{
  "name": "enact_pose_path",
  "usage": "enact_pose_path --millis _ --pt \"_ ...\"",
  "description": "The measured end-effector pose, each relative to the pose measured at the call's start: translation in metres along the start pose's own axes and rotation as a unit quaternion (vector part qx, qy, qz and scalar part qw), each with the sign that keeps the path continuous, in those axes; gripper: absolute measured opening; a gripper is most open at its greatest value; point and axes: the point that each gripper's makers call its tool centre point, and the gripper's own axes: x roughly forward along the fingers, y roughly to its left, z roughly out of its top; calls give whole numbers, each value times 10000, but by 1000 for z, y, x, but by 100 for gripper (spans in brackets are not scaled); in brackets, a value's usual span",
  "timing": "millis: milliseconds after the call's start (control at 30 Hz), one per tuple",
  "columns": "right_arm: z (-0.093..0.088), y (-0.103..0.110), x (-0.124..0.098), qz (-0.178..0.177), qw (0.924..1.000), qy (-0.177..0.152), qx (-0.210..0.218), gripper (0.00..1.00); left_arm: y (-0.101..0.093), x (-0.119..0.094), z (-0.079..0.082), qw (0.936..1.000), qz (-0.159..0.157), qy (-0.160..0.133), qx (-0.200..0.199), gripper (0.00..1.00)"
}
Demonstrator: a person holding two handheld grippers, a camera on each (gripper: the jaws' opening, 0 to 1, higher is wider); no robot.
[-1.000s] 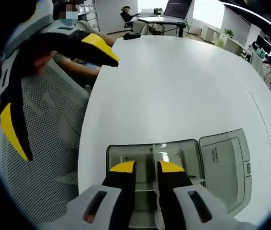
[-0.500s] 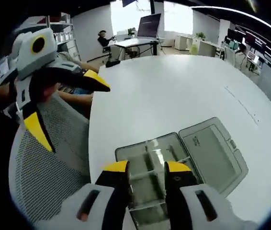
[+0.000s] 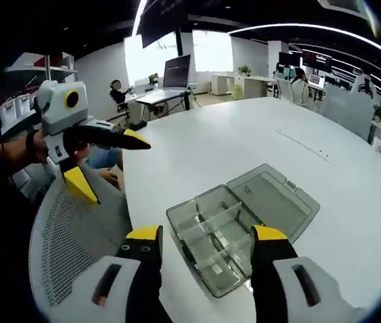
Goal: Insert the divider into the dual guide fixture by aligning both edges with the guide slots and pushing it downward to the bottom, including one-sided entry, uneven engagement, binding, and posture correction.
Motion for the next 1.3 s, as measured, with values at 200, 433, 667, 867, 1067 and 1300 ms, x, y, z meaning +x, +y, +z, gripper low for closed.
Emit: enact_pose_path --millis 200,433,667,867,1067,1300 --pt "2 -6 -31 -450 9978 -426 228 67 -9 -7 -1 9997 -249 6 53 82" --pt "-13 -4 -62 -701 9948 -545 504 69 -10 -19 -2 9995 -284 25 143 85" --pt "-31 6 -79 -787 9945 -437 537 79 -3 -32 -5 9994 -312 75 160 88" --pt "-45 11 -91 -867 9930 -263 763 79 -4 -37 -10 9986 -384 185 327 91" --pt "-53 12 -98 -960 9912 -218 887 81 -10 -40 -6 9984 -425 161 333 94" --pt "-56 14 -105 -958 9912 -188 894 81 -13 -41 -6 9976 -487 211 444 96"
